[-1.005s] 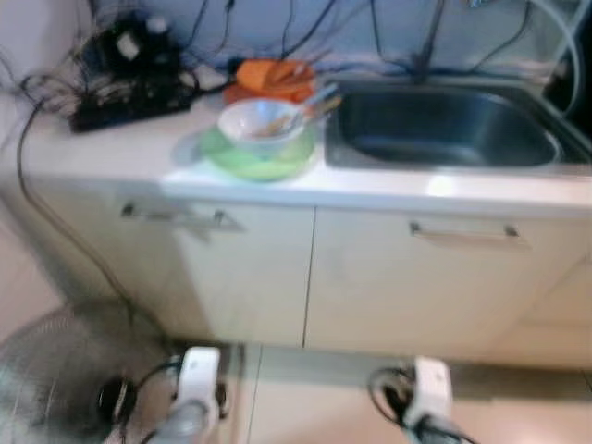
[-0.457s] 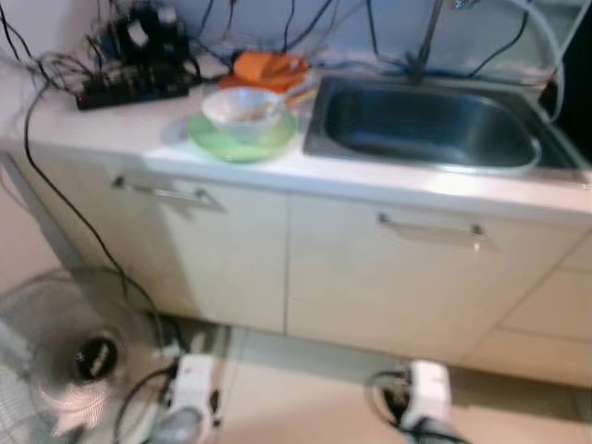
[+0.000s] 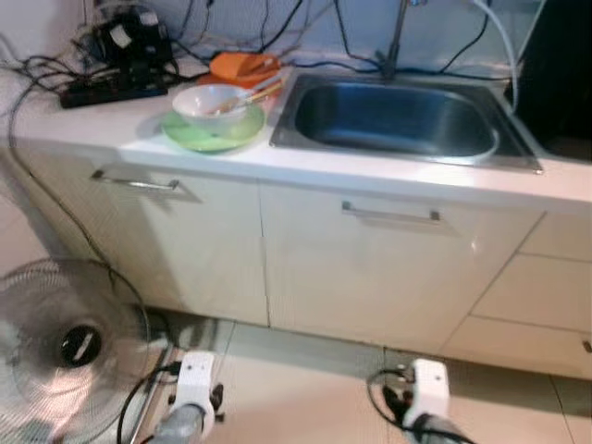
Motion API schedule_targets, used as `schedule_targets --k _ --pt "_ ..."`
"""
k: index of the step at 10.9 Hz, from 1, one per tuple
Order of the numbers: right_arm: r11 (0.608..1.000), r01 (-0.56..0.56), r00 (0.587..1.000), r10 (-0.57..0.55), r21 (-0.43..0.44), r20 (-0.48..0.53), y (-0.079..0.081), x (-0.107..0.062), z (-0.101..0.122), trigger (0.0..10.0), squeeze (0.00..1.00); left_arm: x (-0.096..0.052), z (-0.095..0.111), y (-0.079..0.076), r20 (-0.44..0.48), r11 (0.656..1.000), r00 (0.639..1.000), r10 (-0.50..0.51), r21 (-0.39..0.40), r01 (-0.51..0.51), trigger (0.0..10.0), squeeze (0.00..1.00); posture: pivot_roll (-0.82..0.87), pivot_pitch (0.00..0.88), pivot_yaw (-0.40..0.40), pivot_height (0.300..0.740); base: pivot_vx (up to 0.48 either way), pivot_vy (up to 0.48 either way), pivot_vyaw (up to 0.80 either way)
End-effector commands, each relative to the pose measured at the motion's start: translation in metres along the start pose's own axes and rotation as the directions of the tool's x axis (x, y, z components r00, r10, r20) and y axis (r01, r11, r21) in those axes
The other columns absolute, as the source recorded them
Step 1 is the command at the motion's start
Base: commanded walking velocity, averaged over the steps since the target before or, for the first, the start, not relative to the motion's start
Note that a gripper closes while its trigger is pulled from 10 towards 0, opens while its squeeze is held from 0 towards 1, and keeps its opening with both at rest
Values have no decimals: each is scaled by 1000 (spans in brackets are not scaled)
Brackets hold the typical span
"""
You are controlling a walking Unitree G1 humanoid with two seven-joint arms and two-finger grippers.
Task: Kitchen organization
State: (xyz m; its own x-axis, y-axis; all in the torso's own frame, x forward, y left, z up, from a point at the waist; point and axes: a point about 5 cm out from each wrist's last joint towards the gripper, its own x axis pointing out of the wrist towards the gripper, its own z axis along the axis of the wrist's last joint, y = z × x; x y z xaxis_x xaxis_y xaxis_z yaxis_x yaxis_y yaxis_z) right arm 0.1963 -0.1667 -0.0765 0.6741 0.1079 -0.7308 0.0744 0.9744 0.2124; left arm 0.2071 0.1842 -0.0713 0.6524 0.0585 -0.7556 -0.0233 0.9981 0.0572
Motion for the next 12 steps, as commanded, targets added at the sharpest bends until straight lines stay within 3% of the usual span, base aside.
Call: schedule_targets --k 1,12 --pt "1000 0 1000 0 -3 5 0 0 2 10000 0 1 5 3 19 1000 1000 21 -9 -21 10000 0 117 18 -6 740 270 0 0" --pt "1000 6 1000 -6 -13 3 0 0 1 10000 0 1 6 1 25 1000 999 22 -2 -22 10000 0 118 20 -6 740 369 0 0"
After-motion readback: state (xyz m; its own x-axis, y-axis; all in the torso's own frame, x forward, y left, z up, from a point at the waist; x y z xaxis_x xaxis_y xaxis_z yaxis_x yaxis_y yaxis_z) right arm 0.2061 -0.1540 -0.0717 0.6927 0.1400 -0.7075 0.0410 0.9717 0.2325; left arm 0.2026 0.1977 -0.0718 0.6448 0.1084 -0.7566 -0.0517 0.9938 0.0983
